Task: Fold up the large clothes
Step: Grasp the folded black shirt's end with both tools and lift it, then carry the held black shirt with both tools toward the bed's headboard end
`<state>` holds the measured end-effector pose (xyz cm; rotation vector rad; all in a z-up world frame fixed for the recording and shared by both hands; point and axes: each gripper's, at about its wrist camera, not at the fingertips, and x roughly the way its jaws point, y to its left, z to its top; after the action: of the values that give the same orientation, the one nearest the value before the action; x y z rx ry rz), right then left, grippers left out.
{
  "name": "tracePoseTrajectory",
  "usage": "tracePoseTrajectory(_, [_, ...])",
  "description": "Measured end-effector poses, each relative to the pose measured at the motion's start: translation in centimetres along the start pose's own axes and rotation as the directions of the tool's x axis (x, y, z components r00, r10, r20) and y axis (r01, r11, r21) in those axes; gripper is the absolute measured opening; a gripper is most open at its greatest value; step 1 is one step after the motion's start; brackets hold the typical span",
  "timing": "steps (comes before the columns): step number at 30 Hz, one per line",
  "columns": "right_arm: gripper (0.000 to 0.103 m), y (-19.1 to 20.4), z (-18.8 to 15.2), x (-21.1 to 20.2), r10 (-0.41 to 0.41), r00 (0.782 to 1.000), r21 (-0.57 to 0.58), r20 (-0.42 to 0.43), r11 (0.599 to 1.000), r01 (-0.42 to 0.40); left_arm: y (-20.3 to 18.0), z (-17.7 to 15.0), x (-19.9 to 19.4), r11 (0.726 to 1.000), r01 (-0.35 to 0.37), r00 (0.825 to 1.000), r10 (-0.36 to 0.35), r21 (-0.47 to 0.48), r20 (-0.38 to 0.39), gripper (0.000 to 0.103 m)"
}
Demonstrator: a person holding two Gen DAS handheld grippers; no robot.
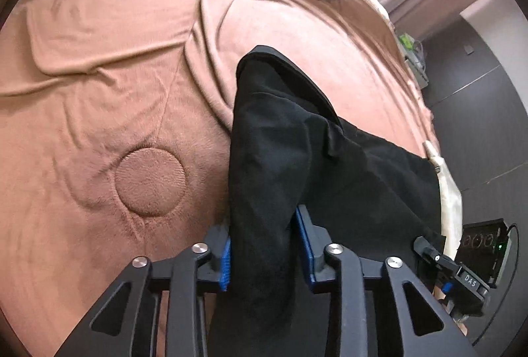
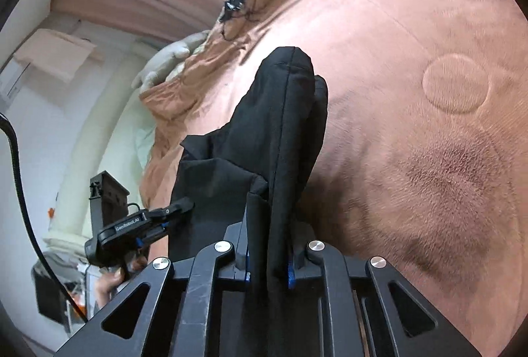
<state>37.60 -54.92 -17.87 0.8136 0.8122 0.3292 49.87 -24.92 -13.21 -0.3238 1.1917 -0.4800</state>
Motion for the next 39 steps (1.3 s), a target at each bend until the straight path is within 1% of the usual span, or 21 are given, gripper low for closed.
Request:
tracePoseTrajectory(6, [0.015,2.2,-1.0,-3.0,0.002,0.999,-0.024,0.048,1.000,0.000,-1.4,-1.4,-3.9,0.999,0.009,0.997,-0.011,0.034,0.073,0.031])
tracePoseTrajectory(13, [0.015,5.1,-2.5,-6.2,-0.008,0.995,-0.069,0.099,0.998,0.015,-3.1,-3.1,-8.5,0.997,0.008,0.988,-0.019,0.074,0.151,0.031])
tracePoseTrajectory(20, [0.015,7.7,-4.4,-8.6,0.000,0.991,-0.105,0.137,0.994,0.015,-4.1,-4.4,-12.0,0.995,0.025,0.979,-0.044,0.097,0.197,0.031])
tracePoseTrajectory(33, [0.015,13.4,-8.6,-13.9,0.042,0.977,-0.215,0.207,0.977,0.003,-5.4,-9.1,-19.6,0.992,0.060,0.950,-0.091,0.111,0.299,0.030])
tracePoseTrajectory(36, [0.015,15.0,-9.7,-15.5,0.049,0.973,-0.247,0.228,0.969,0.009,-5.9,-10.5,-21.5,0.990,0.070,0.941,-0.106,0.122,0.322,0.029])
tracePoseTrajectory(39, [0.015,16.4,-10.8,-17.1,0.066,0.968,-0.279,0.244,0.960,0.005,-6.6,-12.0,-23.6,0.988,0.074,0.927,-0.119,0.139,0.355,0.029])
